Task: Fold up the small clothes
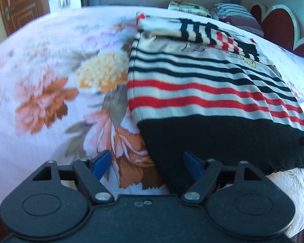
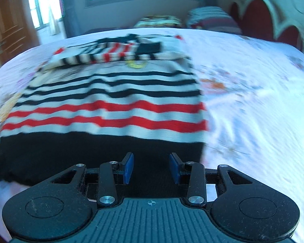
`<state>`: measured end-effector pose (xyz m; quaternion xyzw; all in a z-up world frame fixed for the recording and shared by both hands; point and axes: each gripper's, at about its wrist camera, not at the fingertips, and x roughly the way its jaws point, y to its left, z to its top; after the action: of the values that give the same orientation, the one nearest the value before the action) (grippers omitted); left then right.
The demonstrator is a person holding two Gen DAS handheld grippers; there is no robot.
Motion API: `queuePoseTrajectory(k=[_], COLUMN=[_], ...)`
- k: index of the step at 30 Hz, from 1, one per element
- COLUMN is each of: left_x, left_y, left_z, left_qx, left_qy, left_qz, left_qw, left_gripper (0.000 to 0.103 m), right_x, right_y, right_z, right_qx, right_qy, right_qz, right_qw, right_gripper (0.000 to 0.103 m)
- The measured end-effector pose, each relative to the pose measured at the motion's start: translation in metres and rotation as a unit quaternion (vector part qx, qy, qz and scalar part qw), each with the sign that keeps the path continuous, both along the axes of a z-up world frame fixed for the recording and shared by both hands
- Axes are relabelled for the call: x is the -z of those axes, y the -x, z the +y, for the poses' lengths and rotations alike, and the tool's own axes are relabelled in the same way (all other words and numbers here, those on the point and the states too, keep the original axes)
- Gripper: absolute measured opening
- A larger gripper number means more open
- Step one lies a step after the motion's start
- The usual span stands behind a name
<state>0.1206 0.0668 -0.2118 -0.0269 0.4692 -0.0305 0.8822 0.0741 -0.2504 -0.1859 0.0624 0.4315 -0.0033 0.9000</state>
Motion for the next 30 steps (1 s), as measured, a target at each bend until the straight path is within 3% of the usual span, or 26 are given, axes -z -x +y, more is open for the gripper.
queuePoseTrajectory(k=[4,8,10,11,12,13,14,16,20,21,24,30], left_x=[0.005,0.009,0.007,0.005,0.003,0.002,0.002,0.002,0.003,0.003,-0.003,-0.042], left_y=[-0.003,-0.005,-0.006,-0.007,-0.009,-0.011,-0.013,-0.018,-0.027,-0.030,-0.035,-0.060], left_z=[-0.003,-0.005,-0.003,-0.001,0.000,0.003,0.005,0.007,0.013,0.014,0.012,0.005], left_qx=[0.022,0.026,0.018,0.019,0.022,0.024,0.021,0.024,0.020,0.016,0.021,0.031], left_qy=[0.013,0.033,0.043,0.050,0.057,0.069,0.079,0.084,0.113,0.123,0.129,0.153], left_qz=[0.009,0.004,-0.004,-0.008,-0.008,-0.007,0.000,0.008,0.026,0.031,0.022,-0.043], left_qw=[0.9996,0.9991,0.9989,0.9985,0.9981,0.9973,0.9966,0.9961,0.9930,0.9918,0.9912,0.9868], left_gripper=[0.102,0.099,0.082,0.074,0.057,0.050,0.048,0.039,0.014,0.009,0.007,0.007], right_x=[0.005,0.005,0.006,0.006,0.007,0.008,0.009,0.010,0.006,0.007,-0.001,-0.046], right_y=[0.001,0.006,0.007,0.006,0.007,0.007,0.007,0.005,0.001,-0.002,-0.008,-0.039], right_z=[-0.017,-0.030,-0.034,-0.037,-0.040,-0.042,-0.044,-0.045,-0.043,-0.043,-0.046,-0.056], right_qx=[0.026,0.038,0.047,0.052,0.054,0.053,0.054,0.053,0.029,0.023,0.016,0.011], right_qy=[-0.008,-0.022,-0.021,-0.023,-0.028,-0.042,-0.055,-0.065,-0.093,-0.109,-0.129,-0.162], right_qz=[0.015,0.017,0.022,0.025,0.025,0.030,0.035,0.044,0.063,0.071,0.066,-0.018], right_qw=[1.000,0.999,0.998,0.998,0.998,0.997,0.996,0.996,0.993,0.991,0.989,0.987], right_gripper=[0.039,0.039,0.050,0.068,0.070,0.070,0.069,0.057,0.010,0.010,0.010,0.009])
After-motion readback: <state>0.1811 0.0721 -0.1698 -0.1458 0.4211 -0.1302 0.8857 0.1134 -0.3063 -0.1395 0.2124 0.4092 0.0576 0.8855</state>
